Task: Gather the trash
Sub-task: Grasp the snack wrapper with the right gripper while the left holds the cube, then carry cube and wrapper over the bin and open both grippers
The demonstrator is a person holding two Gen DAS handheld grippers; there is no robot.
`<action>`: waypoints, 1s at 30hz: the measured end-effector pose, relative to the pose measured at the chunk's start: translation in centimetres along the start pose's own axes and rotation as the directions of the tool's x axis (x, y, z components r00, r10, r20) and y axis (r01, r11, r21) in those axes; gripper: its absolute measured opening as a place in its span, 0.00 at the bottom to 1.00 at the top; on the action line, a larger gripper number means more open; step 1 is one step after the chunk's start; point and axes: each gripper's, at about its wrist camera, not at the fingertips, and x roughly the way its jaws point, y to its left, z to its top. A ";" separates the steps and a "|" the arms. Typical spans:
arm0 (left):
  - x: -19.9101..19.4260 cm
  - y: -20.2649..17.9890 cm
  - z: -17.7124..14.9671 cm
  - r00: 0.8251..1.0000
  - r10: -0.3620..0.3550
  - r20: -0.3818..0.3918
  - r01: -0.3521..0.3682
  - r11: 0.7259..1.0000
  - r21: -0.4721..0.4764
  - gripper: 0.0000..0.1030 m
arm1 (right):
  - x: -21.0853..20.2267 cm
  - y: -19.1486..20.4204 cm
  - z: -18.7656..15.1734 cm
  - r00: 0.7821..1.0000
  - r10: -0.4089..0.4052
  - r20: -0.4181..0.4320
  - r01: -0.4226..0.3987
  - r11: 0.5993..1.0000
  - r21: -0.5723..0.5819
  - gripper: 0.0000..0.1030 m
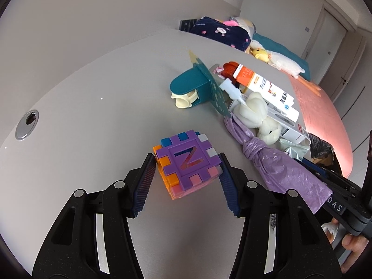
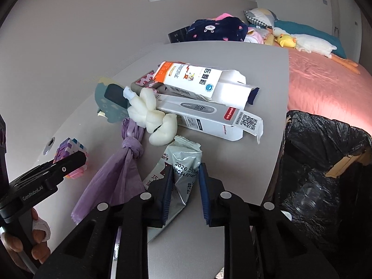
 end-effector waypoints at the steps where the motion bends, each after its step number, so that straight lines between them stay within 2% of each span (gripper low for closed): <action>1: -0.3 0.0 0.1 1.000 -0.007 0.013 0.007 1.000 -0.004 0.52 | -0.3 -0.1 0.0 1.000 -0.001 0.009 0.001 1.000 0.000 0.23; 11: -1.8 -1.9 0.5 0.998 -0.019 0.051 0.018 0.999 0.032 0.52 | -4.5 -1.8 0.5 0.995 0.009 0.104 -0.012 0.999 0.030 0.23; 18: -3.2 -5.1 0.5 0.997 -0.029 0.069 0.022 0.995 0.100 0.52 | -7.3 -4.1 0.6 0.987 -0.004 0.158 -0.006 0.998 0.061 0.23; 30: -4.3 -11.0 0.5 0.994 -0.089 0.066 0.077 0.983 0.166 0.52 | -10.7 -8.3 -0.2 0.979 -0.056 0.198 0.035 0.994 0.105 0.23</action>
